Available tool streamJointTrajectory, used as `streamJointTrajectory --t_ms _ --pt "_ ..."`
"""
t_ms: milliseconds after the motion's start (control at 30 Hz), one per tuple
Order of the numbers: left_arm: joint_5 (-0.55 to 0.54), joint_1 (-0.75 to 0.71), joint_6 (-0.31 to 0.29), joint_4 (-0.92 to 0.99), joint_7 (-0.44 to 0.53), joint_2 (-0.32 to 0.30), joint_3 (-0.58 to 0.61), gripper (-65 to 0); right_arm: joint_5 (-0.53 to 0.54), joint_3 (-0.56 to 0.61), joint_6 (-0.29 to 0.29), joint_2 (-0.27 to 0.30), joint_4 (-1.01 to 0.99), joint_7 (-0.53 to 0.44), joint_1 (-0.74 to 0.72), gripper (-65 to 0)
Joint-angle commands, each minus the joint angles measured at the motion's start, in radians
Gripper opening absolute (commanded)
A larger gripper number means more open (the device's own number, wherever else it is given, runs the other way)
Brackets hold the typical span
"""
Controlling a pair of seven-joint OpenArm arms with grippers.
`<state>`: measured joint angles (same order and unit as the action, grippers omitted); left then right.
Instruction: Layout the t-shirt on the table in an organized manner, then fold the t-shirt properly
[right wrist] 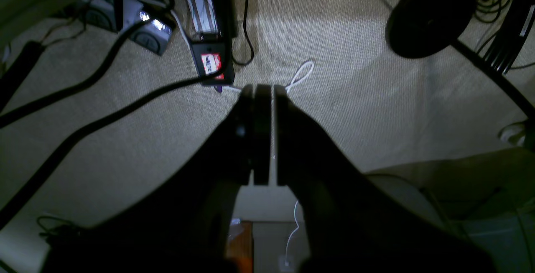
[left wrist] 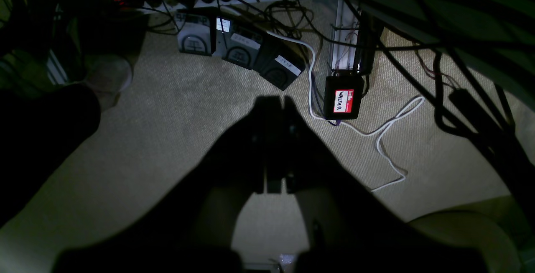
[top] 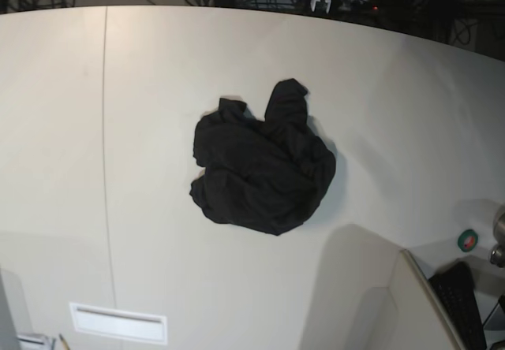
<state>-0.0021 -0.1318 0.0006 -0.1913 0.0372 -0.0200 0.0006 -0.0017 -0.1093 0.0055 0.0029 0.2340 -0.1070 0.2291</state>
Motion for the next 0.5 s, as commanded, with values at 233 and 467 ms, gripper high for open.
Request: streamJointTrajectory --t_ms 233,467 --pt "0.003 -0.019 0.005 0.000 0.003 -0.002 0.008 -65.0 -0.004 0.001 -0.012 0.022 0.003 0.094 -0.012 -65.0" --pt "0.007 -0.013 0.005 0.005 -0.003 -0.002 0.011 -65.0 -0.004 0.001 -0.012 0.024 0.003 0.094 -0.013 -65.0"
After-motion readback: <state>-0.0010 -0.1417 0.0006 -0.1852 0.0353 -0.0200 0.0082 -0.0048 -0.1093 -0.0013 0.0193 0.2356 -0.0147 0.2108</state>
